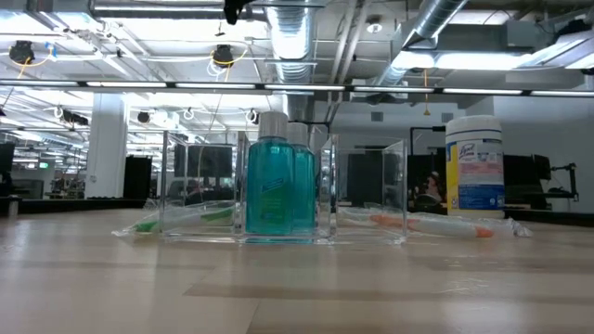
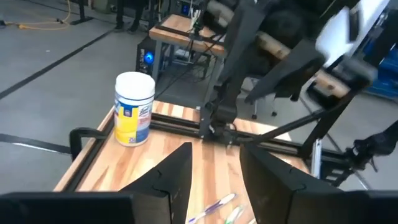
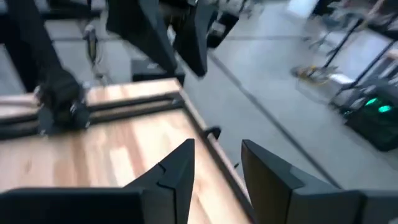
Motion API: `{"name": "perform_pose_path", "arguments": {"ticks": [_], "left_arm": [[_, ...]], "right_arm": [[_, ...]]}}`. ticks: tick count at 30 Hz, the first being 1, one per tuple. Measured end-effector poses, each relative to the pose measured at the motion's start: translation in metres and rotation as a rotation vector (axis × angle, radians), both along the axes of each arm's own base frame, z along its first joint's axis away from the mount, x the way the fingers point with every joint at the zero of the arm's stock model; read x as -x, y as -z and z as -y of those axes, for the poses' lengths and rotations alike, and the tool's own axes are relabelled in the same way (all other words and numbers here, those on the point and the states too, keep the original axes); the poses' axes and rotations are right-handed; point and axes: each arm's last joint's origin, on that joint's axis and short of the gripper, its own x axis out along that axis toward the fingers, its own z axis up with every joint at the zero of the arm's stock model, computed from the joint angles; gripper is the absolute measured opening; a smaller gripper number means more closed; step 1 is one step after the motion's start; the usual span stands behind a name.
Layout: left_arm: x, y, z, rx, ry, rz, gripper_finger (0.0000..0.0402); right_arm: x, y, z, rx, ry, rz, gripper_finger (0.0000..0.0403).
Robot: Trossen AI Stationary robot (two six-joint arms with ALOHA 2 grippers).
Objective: Pick & Place toothbrushing station
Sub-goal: Put the purple toothbrush into the transparent organizer
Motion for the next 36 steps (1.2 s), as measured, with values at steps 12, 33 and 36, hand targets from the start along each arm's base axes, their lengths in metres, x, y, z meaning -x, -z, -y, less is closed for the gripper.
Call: {"name": "perform_pose_path", "arguments": {"ticks": [12,33,36], "left_arm": [[-0.003,0.003,-0.003,0.032,-0.176,-0.021,0.014],[-0.001,0.145,-0.029,0.025,-0.28,-0.137,0.0148],[0.002,0.169,-0.026,0.067,-0.295,-0.119,0.0148]], "right_arm": [[0.003,0.025,0.035,-0.149,-0.041,-0.179,0.0121],[0.017,0.176,0.041,-0.65,0.245,-0.577,0.0123],[0.017,0.195,0.04,-0.737,0.239,-0.555,0.0124]]}}
